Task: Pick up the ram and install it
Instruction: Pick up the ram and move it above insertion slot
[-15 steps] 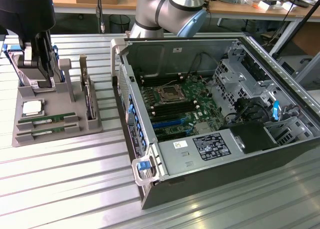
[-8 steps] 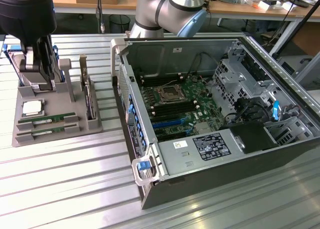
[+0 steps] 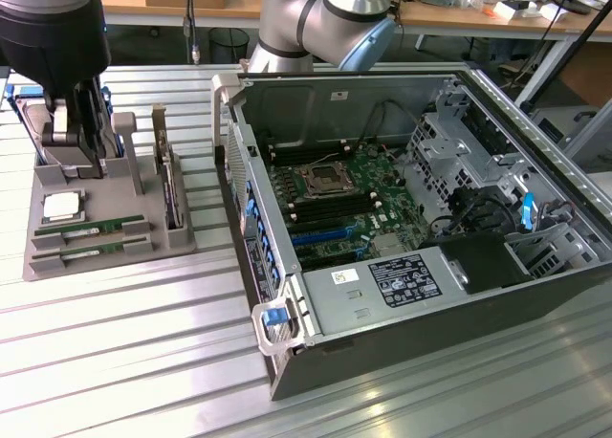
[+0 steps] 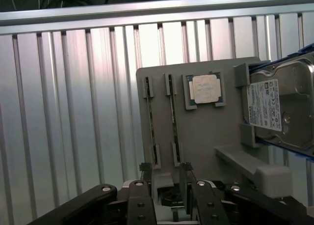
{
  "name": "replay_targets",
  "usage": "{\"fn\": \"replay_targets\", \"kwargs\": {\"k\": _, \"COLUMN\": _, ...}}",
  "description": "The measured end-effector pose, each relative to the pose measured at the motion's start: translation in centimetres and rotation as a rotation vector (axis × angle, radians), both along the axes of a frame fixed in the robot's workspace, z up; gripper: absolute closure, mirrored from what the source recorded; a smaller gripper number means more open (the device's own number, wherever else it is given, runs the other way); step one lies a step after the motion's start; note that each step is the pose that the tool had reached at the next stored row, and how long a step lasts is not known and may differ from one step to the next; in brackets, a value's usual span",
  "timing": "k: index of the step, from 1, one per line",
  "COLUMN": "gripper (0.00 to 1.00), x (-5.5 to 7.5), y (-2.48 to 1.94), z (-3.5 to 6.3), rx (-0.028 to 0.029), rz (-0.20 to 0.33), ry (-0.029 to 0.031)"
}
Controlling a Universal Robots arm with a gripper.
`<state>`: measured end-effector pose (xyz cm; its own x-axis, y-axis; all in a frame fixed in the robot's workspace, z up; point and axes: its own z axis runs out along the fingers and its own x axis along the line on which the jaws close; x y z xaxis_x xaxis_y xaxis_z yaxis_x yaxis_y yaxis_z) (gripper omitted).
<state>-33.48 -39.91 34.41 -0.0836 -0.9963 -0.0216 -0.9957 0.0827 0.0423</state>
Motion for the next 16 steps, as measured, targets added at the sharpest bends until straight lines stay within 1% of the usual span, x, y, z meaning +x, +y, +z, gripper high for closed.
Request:
{"fn": "replay_targets", "kwargs": {"k": 6, "gripper": 0.64, "x": 0.0, "y": 0.0, "z": -0.53, "rx": 0.0005, "rz": 0.0, "ry": 0.0}}
{"fn": "replay_targets", "kwargs": {"k": 10, "gripper": 0.64, "x": 0.0, "y": -0.01, "z": -1.05, "rx": 0.0011, "rz": 0.0, "ry": 0.0}}
{"fn": "replay_targets", "kwargs": {"k": 16, "gripper": 0.64, "x": 0.0, "y": -0.01, "z": -1.49, "rx": 0.0017, "rz": 0.0, "ry": 0.0}}
